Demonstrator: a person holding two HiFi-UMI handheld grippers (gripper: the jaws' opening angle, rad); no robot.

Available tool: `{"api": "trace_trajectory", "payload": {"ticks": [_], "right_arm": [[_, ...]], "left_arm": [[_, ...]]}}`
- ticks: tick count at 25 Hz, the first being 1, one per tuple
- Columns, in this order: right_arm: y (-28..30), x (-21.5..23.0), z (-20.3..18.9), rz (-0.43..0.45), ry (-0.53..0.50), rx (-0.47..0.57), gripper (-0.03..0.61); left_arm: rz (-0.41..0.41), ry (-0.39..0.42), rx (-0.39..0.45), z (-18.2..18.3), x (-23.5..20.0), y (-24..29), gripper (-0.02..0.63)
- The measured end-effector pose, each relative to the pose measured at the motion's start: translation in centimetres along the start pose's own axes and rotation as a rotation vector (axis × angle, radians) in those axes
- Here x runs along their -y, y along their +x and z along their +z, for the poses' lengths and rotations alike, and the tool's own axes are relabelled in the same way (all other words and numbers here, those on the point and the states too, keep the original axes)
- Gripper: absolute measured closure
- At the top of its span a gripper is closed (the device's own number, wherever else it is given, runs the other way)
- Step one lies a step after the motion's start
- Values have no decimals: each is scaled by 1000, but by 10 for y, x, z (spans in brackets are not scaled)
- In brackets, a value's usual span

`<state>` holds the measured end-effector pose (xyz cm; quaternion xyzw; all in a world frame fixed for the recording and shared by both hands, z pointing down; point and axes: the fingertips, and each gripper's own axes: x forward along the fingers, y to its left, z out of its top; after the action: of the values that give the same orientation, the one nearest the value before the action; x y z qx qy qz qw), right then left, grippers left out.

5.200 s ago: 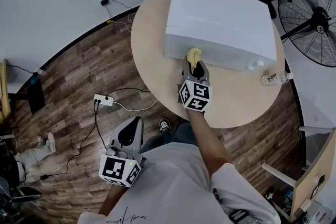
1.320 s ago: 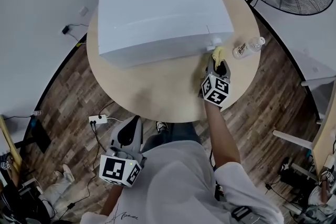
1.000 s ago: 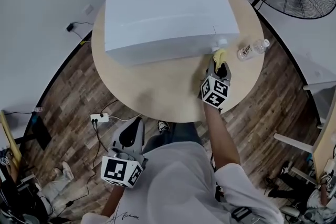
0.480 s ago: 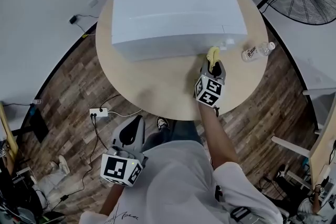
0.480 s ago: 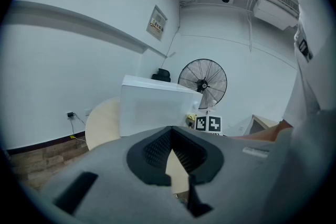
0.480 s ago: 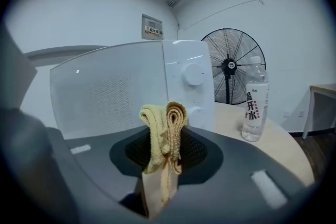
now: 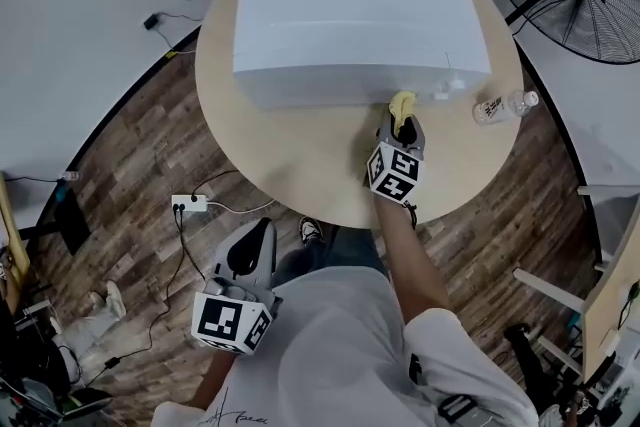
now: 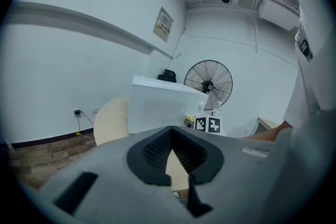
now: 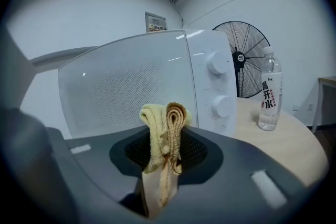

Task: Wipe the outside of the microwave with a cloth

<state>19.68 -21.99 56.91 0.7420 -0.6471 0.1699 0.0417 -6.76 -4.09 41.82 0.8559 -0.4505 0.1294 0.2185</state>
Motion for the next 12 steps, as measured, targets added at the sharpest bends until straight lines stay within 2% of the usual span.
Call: {"api": "trace_trajectory", "payload": {"ticks": [12], "right_arm": [[1,-58,-15,108,1,-32,446]], "left_arm": [[60,-13,6,-6,-21,-20,623]]}}
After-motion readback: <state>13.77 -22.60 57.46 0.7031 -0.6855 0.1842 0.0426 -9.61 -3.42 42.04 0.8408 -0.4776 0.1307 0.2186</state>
